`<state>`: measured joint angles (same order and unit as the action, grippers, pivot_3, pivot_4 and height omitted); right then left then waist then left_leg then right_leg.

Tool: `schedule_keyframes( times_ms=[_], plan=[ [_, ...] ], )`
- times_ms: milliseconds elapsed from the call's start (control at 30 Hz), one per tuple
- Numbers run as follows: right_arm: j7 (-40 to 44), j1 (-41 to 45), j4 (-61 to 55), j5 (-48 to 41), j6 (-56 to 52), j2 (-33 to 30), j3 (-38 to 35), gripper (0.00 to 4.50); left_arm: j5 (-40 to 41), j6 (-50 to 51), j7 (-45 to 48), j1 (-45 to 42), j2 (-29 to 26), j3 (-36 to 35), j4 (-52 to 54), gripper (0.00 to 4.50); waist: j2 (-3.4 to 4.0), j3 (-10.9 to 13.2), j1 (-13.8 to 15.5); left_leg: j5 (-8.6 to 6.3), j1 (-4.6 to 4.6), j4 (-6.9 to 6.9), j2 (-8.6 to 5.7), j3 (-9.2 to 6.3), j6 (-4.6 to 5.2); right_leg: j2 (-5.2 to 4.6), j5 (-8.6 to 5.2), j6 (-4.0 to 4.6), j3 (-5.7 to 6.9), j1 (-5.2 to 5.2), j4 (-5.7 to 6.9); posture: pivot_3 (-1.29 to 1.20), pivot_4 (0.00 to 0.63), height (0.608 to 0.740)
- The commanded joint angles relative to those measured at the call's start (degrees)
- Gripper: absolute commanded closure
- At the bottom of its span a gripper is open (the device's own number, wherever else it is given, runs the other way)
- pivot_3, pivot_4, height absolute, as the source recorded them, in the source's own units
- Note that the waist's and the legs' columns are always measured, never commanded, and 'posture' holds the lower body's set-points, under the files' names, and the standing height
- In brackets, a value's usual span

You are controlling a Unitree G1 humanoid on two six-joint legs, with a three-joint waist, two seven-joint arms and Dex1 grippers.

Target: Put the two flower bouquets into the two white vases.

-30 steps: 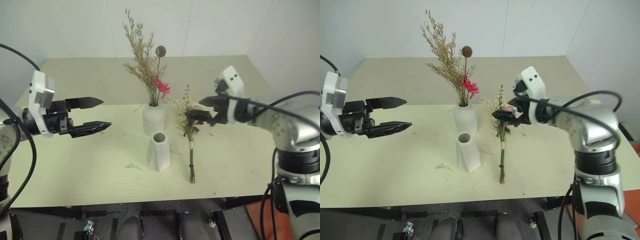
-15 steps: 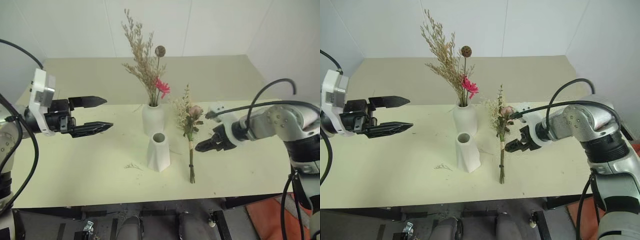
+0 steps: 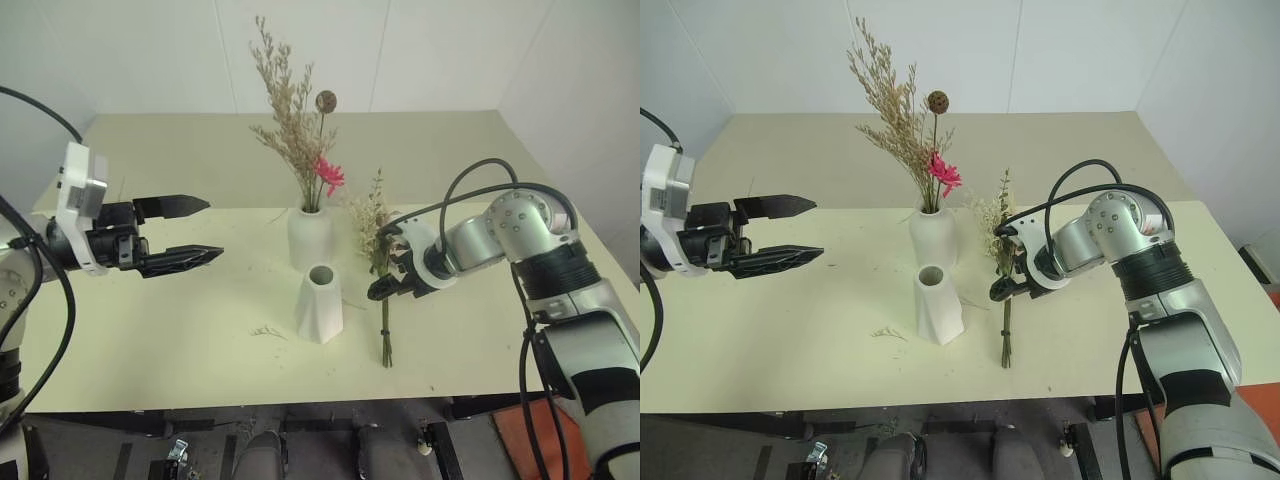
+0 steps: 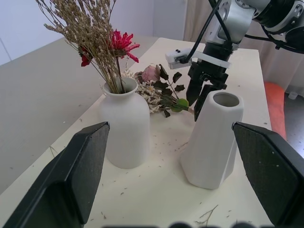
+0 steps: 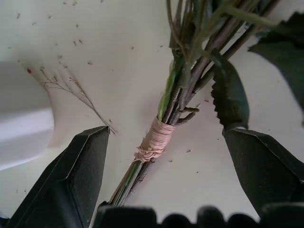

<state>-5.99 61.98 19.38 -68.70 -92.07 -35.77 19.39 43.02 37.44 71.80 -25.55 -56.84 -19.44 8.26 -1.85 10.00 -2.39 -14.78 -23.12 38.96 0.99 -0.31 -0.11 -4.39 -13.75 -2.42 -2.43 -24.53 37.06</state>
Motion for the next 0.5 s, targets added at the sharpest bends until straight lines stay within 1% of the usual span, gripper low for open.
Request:
schedule_keyframes(
  times_ms=[33,167,233,333,367,400,500],
  plan=[
    [-0.86,-0.54,0.61,1.34,-0.43,1.14,-2.77,0.89,1.33,-0.4,-0.29,-0.16,-1.02,-2.25,1.65,0.0,0.0,0.0,-0.05,0.0,0.01,0.0,0.0,0.0,0.0,0.0,0.0,0.0,0.0,0.0,0.0,0.0,0.15,0.74],
    [-1.01,-1.31,0.67,2.51,-0.43,2.01,-4.25,2.17,1.32,-0.27,-0.36,-0.56,-1.19,-1.97,1.49,0.0,0.0,0.0,-0.06,0.0,0.0,0.0,0.0,0.0,0.0,0.0,0.0,0.0,0.0,0.0,0.01,0.0,0.15,0.74],
    [-0.84,-1.4,0.09,2.15,-0.43,1.93,-5.28,2.9,1.3,-0.22,-0.35,-0.68,-1.28,-1.86,1.46,0.0,0.0,0.0,-0.07,0.0,0.0,0.0,0.0,0.0,0.0,0.0,0.0,0.0,0.0,0.0,0.0,0.0,0.15,0.74],
    [-0.94,-1.34,-0.1,2.61,-0.43,1.37,-8.1,3.9,1.24,-0.13,-0.3,-0.9,-1.35,-1.59,1.36,0.0,0.0,0.0,-0.07,0.0,0.0,0.0,0.0,0.0,0.0,0.01,0.0,0.0,0.0,0.0,0.0,0.0,0.15,0.74],
    [-1.11,-1.28,0.26,2.98,-0.43,0.97,-9.03,4.16,1.23,-0.07,-0.31,-0.91,-1.37,-1.5,1.4,0.0,0.0,0.0,-0.06,0.0,0.0,0.0,0.0,0.0,0.0,0.0,0.0,0.0,-0.01,0.0,0.0,0.0,0.15,0.74],
    [-1.18,-1.28,0.83,3.58,-0.43,0.49,-10.42,4.28,1.2,-0.02,-0.33,-0.97,-1.38,-1.36,1.45,0.0,0.0,0.0,-0.07,0.0,0.0,0.0,0.0,0.0,0.0,0.01,0.0,0.0,0.0,0.0,0.0,0.0,0.15,0.74],
    [-1.74,-1.34,2.28,6.09,-0.43,-0.55,-14.91,4.28,1.29,0.14,-0.21,-1.11,-1.43,-1.22,1.53,0.0,0.0,0.0,0.07,0.0,-0.02,-0.01,0.0,0.01,0.0,0.0,0.0,0.0,0.0,0.0,-0.01,0.0,0.15,0.74]
  ],
)
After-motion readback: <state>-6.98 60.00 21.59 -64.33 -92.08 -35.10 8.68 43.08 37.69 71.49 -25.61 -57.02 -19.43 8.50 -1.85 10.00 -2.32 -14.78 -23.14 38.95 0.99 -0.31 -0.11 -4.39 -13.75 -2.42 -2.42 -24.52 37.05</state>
